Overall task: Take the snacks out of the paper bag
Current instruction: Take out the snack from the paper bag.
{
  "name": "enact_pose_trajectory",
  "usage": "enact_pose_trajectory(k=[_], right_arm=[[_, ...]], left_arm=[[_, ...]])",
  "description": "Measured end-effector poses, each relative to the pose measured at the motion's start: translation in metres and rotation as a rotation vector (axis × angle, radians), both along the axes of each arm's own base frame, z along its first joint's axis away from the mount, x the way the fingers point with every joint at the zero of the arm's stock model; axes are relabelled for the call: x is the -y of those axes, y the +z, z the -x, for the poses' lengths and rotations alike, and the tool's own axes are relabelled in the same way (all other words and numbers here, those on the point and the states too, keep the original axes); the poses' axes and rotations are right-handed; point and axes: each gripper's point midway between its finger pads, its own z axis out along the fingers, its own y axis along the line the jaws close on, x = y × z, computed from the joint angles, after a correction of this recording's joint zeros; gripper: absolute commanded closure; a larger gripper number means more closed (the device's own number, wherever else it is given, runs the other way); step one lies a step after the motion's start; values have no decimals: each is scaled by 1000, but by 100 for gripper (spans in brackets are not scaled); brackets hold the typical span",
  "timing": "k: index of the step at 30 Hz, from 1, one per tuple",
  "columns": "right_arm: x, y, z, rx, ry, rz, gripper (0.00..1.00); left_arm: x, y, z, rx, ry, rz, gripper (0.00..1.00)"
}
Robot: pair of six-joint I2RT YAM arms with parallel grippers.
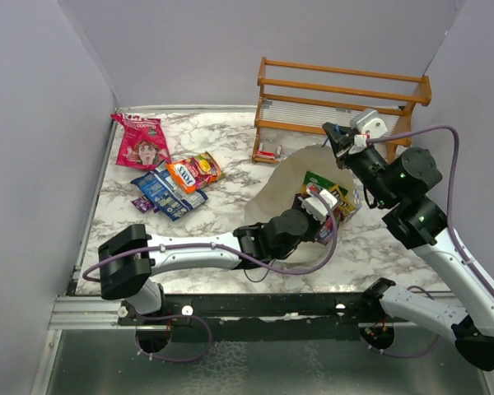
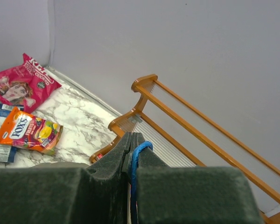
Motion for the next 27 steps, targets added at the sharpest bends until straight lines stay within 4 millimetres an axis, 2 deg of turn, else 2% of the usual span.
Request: enact_pose_trajectory(k=[7, 11, 15, 17, 20, 23, 27], right_arm=[[-2, 0, 0, 1, 11, 2, 98], [-3, 0, 1, 2, 19, 3, 98], [-6, 1, 3, 6, 37, 5, 98], [-6, 2, 5, 10, 45, 4, 98], [-7, 5, 9, 18, 62, 3, 98], [-9, 6, 11, 23, 77, 3, 98], [-9, 7, 13, 27, 85, 2, 98]], left_arm=[[16, -15, -6, -13, 16, -8, 73], [24, -27, -9, -47, 0, -1, 78], [32, -38, -25, -111, 1, 37, 79], [33, -49, -35, -144, 12, 43, 74], [34, -64, -50, -176, 42, 41, 60], [39, -74, -53, -190, 51, 22, 51], [46, -70, -59, -181, 76, 19, 31]])
